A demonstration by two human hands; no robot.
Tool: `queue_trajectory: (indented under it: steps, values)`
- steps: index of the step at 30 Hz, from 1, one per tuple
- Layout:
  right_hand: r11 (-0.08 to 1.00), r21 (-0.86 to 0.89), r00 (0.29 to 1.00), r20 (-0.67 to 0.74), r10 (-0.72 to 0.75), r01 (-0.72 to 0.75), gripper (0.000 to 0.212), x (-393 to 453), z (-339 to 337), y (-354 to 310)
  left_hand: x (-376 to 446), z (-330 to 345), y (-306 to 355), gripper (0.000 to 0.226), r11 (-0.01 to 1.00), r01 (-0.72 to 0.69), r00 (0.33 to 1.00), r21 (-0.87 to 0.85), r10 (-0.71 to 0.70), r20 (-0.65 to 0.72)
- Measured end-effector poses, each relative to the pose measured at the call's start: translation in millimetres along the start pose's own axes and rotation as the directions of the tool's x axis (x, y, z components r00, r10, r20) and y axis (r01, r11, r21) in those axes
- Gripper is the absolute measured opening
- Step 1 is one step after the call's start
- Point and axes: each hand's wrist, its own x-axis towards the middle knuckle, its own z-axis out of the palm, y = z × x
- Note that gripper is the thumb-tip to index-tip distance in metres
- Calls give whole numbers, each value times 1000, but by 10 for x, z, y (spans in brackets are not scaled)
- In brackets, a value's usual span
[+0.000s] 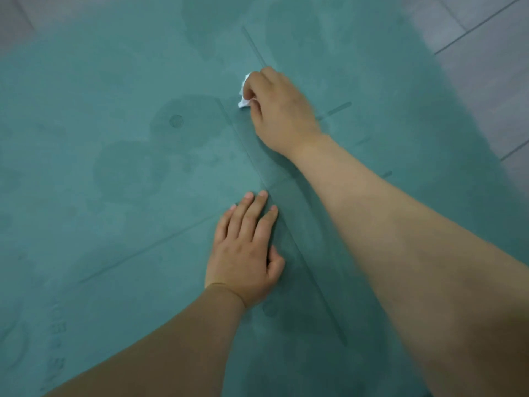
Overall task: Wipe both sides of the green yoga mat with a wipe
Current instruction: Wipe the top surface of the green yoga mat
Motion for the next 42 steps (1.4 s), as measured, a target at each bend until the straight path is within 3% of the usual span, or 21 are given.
queue_trajectory:
  steps: [3,7,12,17,21,23,26,28,32,42]
  values:
    - [999,-18,999,-43,29,-29,16,327,147,-10,10,6,-10,63,1000,-8,1000,5,8,-1]
    - [982,-189,999,-46,20,-28,14,465,270,25,16,0,-5,64,999,-19,999,-29,20,28]
    - [987,-157,997,-69,30,-41,13,493,263,-21,21,-44,-42,64,995,-5,996,-101,13,84]
    - [984,-166,997,-44,61,-68,16,521,264,-29,75,-196,-418,69,976,-118,986,-184,137,93]
    - [982,-172,997,-39,72,-78,11,553,263,-46,781,-386,-1352,68,964,176,982,-198,-185,-29]
    - [984,-159,997,-33,75,-79,10,550,259,-42,1306,-559,-1878,73,954,274,961,-122,-277,-11]
    - [983,-163,997,-12,80,-81,13,555,249,-32,2057,-805,-2371,81,966,257,964,-31,-253,87]
    - [981,-173,996,14,86,-83,14,559,243,-43,2286,-843,-2409,81,971,237,968,-1,-236,81]
    - [981,-159,994,10,111,-108,13,565,233,-63,2263,-819,-2367,74,968,250,968,-21,-250,-4]
    - [985,-108,987,69,142,-134,11,601,197,-77,2294,-815,-2410,72,977,211,976,-33,-212,-52]
